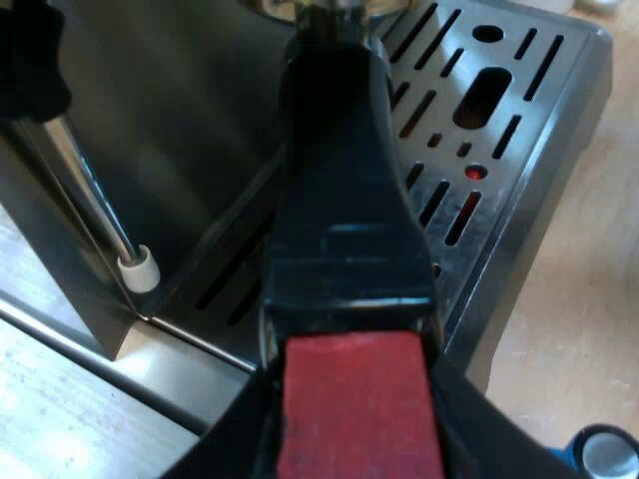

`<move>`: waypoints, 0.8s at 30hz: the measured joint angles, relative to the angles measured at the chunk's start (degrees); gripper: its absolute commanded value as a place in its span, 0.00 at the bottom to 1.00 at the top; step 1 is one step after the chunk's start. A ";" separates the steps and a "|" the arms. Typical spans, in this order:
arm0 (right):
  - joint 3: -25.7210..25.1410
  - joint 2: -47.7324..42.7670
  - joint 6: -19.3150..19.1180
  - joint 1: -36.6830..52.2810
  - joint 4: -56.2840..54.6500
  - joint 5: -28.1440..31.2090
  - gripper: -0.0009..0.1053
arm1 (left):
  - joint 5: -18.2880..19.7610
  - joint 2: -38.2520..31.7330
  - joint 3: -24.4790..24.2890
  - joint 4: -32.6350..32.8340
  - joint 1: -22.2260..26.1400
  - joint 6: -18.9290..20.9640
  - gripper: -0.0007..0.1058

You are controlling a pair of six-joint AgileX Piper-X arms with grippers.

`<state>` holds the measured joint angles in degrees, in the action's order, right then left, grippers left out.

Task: Put the handle in the coffee machine

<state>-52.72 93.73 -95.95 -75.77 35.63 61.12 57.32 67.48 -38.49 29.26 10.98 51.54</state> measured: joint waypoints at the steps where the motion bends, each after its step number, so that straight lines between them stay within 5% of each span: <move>1: 0.00 0.00 0.00 0.12 0.00 0.00 0.75 | 0.00 0.00 0.00 -0.07 -0.10 0.12 0.01; 8: 0.00 0.00 0.00 0.16 0.13 -0.04 0.75 | -0.59 0.00 0.00 -0.76 -3.29 0.69 0.01; 24: 0.00 0.00 0.00 0.16 0.13 -0.13 0.75 | -1.70 0.00 0.00 -2.70 -2.09 1.19 0.01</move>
<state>-52.72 93.73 -95.95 -75.61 35.76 60.99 55.62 67.48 -38.49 26.57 8.88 52.73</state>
